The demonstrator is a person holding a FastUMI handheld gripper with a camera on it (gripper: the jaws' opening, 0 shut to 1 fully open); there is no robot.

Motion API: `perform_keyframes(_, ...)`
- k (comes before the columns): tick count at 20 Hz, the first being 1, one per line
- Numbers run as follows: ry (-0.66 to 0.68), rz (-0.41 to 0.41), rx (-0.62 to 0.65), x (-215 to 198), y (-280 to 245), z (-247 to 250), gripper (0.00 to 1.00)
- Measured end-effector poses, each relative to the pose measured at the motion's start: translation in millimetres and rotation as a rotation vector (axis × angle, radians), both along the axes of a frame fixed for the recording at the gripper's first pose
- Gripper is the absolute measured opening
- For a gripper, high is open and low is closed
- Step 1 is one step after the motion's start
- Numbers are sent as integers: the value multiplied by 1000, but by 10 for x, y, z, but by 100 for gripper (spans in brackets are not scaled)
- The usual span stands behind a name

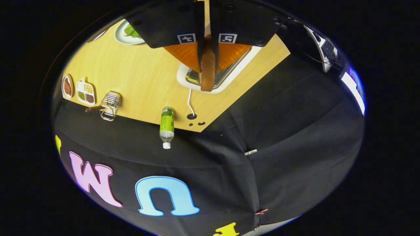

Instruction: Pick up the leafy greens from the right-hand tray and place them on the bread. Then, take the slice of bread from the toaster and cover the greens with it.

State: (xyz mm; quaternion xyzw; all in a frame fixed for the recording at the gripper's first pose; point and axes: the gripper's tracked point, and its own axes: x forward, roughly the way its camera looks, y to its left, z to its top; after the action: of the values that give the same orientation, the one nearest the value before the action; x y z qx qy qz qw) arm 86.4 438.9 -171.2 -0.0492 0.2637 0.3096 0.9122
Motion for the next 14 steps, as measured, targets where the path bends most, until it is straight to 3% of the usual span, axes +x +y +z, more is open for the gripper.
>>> perform_keyframes(8,-13,-49,54,4,-353,425,10)
perform_keyframes(14,12,-125,98,67,-869,310,10)
